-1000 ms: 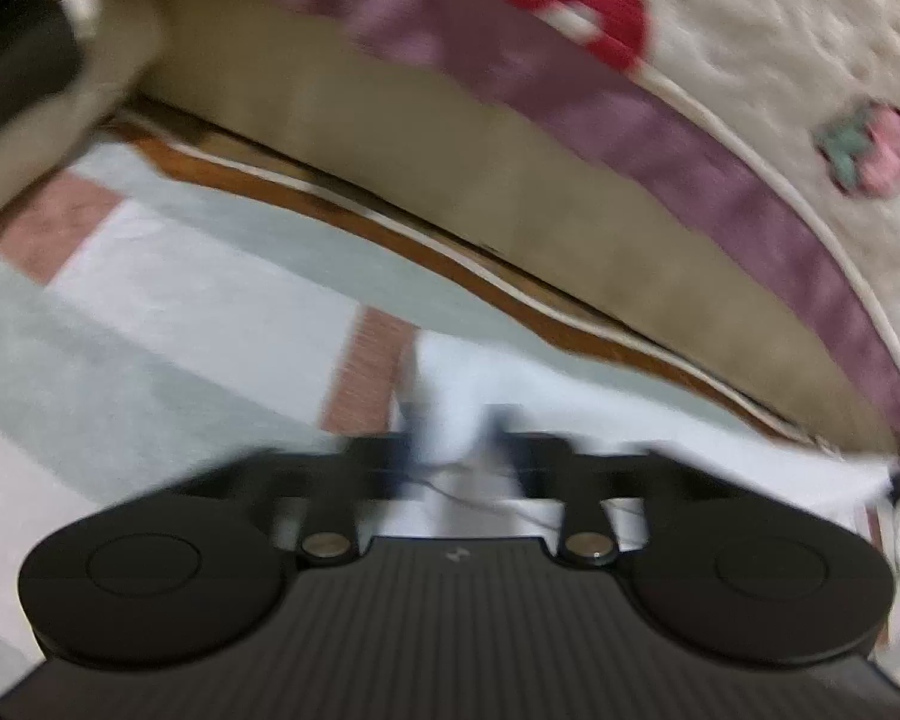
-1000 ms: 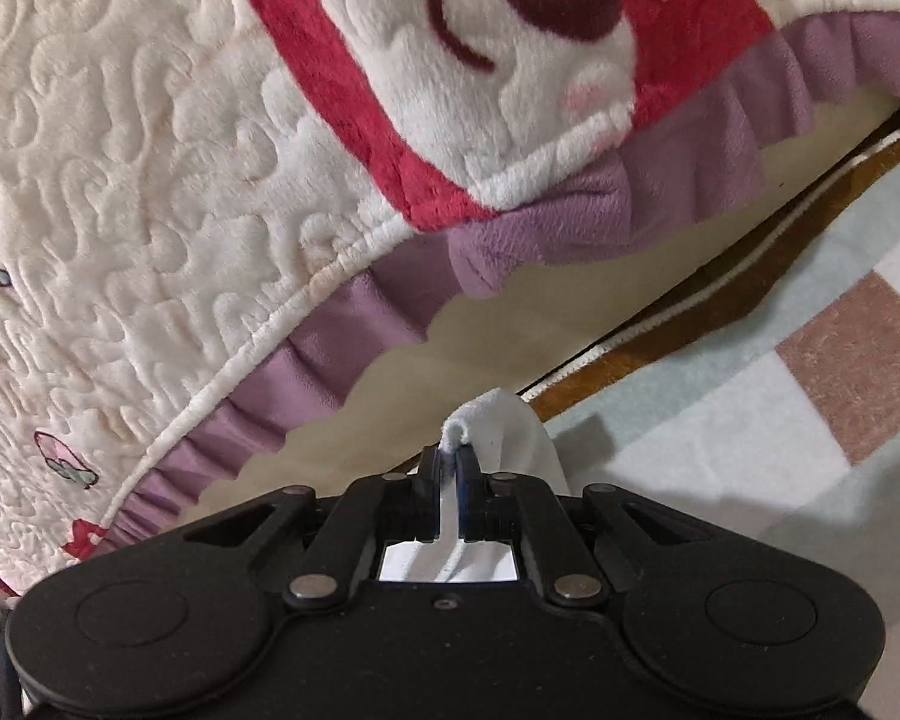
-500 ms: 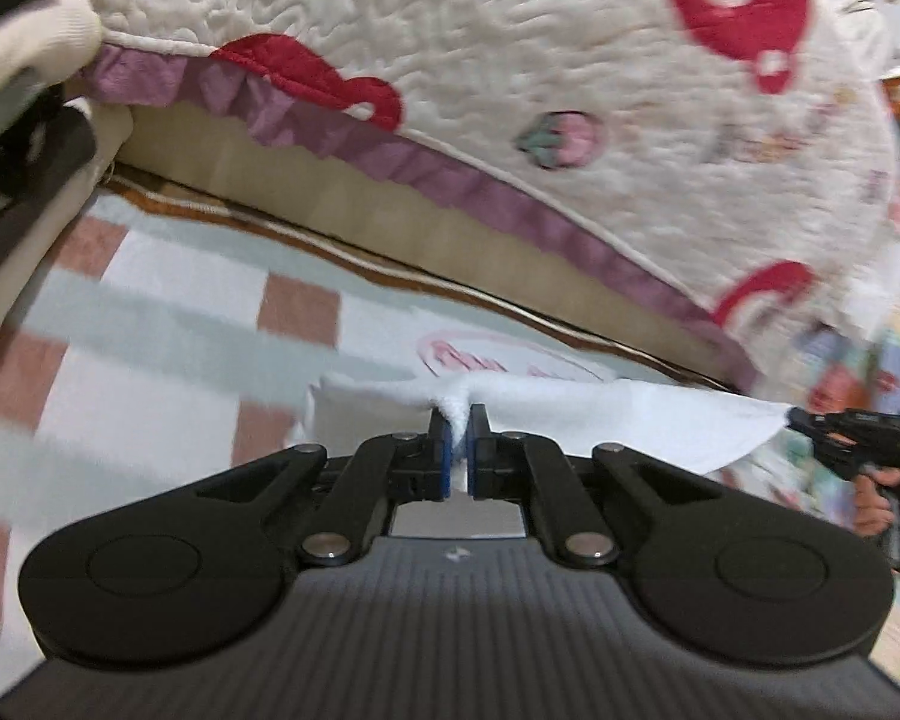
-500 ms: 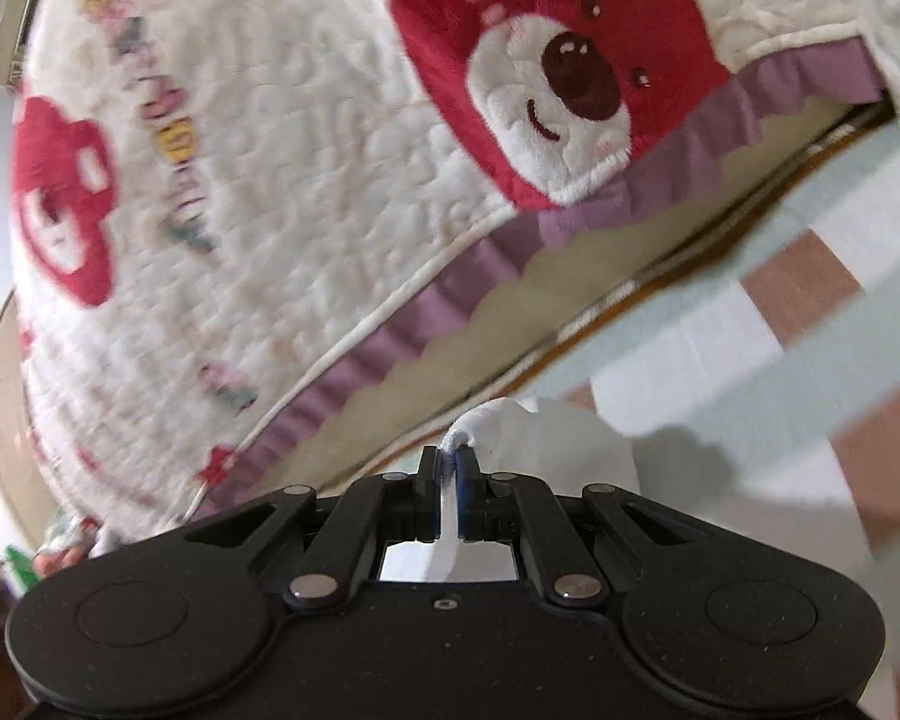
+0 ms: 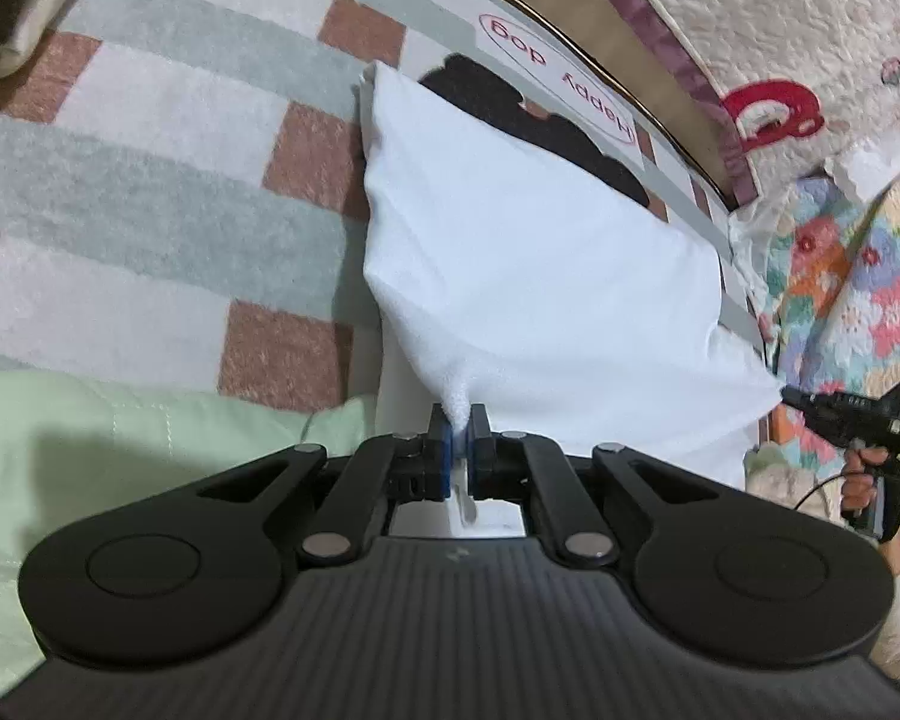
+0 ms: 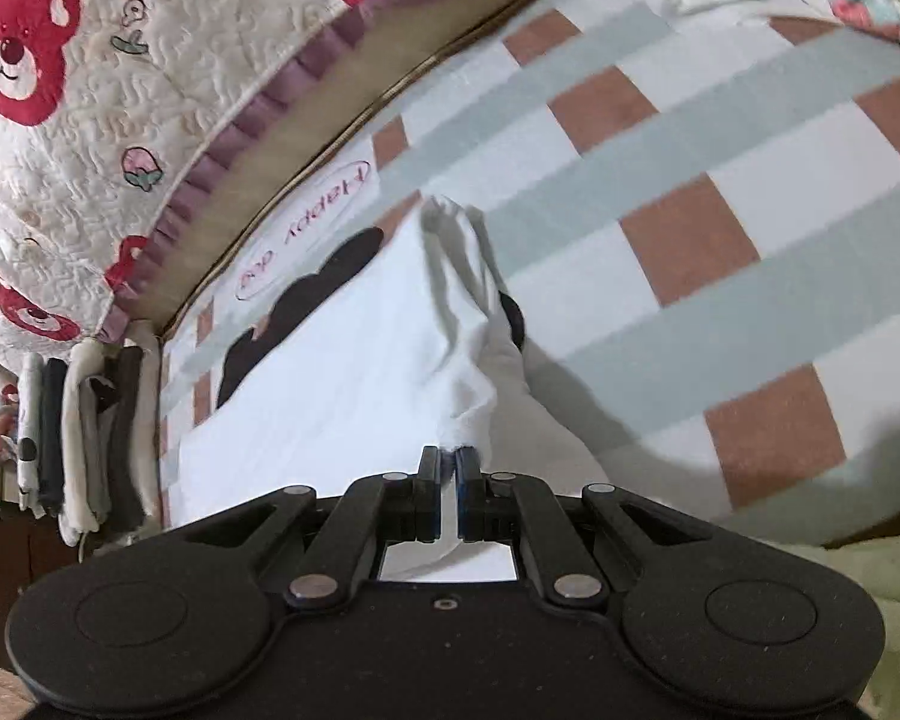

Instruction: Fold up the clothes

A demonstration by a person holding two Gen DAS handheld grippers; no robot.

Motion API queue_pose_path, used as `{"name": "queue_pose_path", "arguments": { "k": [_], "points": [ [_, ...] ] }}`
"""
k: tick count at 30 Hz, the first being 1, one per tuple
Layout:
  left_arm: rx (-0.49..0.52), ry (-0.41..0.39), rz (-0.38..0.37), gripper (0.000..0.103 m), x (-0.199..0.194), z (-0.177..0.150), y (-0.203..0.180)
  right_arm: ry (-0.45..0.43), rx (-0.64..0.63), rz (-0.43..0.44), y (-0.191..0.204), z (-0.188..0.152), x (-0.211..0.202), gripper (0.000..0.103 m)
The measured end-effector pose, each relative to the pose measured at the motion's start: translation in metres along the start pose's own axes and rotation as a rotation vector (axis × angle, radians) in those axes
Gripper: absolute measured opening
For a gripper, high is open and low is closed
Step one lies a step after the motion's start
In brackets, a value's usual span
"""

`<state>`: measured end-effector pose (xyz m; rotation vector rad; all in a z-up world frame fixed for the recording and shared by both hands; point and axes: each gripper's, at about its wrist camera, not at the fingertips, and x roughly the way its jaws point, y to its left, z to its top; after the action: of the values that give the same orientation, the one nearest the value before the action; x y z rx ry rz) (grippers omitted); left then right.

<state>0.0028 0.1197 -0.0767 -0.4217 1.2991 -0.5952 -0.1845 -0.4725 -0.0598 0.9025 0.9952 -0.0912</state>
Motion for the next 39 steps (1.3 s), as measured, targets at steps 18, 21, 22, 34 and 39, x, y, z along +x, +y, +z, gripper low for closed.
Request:
{"name": "queue_pose_path", "arguments": {
  "k": [18,21,22,34,39],
  "points": [
    [-0.053,0.082,-0.148,0.004,-0.011,-0.048,0.012,0.033,-0.313,-0.188,0.036,-0.053,-0.06,0.006],
    [-0.056,0.109,-0.111,0.004,-0.013,-0.056,0.017,0.049,-0.369,-0.229,0.043,-0.055,-0.065,0.006],
    [-0.051,0.131,-0.088,0.005,-0.01,-0.058,0.019,0.07,-0.405,-0.272,0.044,-0.057,-0.06,0.006],
    [0.091,0.077,-0.031,0.043,-0.036,-0.027,0.012,0.025,-0.601,-0.444,0.071,-0.037,-0.058,0.036],
    [0.106,-0.136,-0.012,0.046,-0.018,0.021,0.005,-0.145,-0.481,-0.205,0.064,0.006,-0.03,0.036]
  ]
}}
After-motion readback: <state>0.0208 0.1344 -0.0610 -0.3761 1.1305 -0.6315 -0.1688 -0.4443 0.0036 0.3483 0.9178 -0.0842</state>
